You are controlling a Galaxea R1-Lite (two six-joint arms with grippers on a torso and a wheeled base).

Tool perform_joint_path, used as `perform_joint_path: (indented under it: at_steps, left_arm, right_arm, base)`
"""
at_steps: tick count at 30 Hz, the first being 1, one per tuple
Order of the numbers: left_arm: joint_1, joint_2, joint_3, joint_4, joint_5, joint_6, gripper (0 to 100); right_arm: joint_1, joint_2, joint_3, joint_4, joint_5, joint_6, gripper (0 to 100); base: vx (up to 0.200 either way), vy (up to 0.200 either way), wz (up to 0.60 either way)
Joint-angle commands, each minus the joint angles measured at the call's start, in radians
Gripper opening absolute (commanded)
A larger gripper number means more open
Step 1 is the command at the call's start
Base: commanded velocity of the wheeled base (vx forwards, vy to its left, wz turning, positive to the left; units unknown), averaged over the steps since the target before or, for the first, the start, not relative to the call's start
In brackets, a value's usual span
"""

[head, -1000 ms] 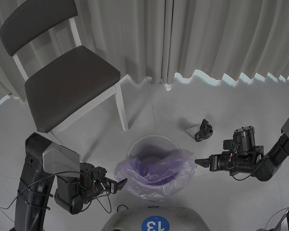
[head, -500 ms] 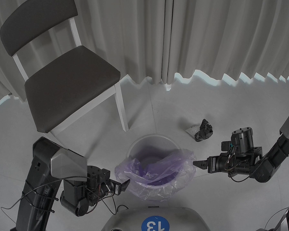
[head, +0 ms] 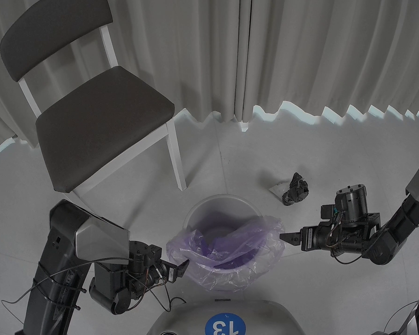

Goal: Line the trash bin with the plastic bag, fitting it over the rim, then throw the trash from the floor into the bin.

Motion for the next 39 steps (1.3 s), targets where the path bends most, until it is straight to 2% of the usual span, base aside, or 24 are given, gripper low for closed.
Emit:
perform_joint_path:
  at_steps: [1, 5, 13, 21, 26, 33, 37, 38, 39]
  left_arm:
    - [0.018, -0.042, 0.011, -0.018, -0.013, -0.008, 100]
    - [0.062, -0.088, 0.042, -0.018, -0.102, -0.016, 100]
    - [0.087, -0.182, 0.14, -0.018, -0.253, -0.062, 100]
    - [0.092, -0.28, 0.177, -0.018, -0.27, -0.062, 100]
    - [0.085, -0.375, 0.23, -0.018, -0.307, -0.054, 100]
    - [0.081, -0.461, 0.25, -0.018, -0.309, -0.058, 100]
    - [0.087, -0.515, 0.253, -0.018, -0.309, -0.059, 100]
    - [0.087, -0.515, 0.253, -0.018, -0.309, -0.059, 100]
    - [0.087, -0.536, 0.255, -0.018, -0.309, -0.059, 100]
  right_arm:
    - [-0.004, -0.008, -0.001, 0.001, 0.001, 0.0, 100]
    - [-0.004, -0.01, 0.0, 0.001, 0.001, 0.0, 100]
    - [-0.002, -0.037, 0.008, 0.007, 0.003, 0.001, 100]
    - [-0.002, -0.105, 0.027, 0.013, 0.021, -0.002, 100]
    - [0.01, -0.192, 0.057, 0.023, 0.022, -0.02, 100]
    - [0.021, -0.275, 0.065, 0.059, 0.022, -0.032, 100]
    - [0.036, -0.353, -0.006, 0.23, 0.004, -0.108, 100]
    - [0.036, -0.353, -0.006, 0.23, 0.004, -0.108, 100]
    - [0.045, -0.39, -0.062, 0.355, -0.011, -0.137, 100]
  base:
    - [0.0, 0.0, 0.0]
    - [0.0, 0.0, 0.0]
    - [0.0, 0.0, 0.0]
    - [0.0, 0.0, 0.0]
    - [0.0, 0.0, 0.0]
    - [0.0, 0.0, 0.0]
    - [0.0, 0.0, 0.0]
    - [0.0, 0.0, 0.0]
    - [0.0, 0.0, 0.0]
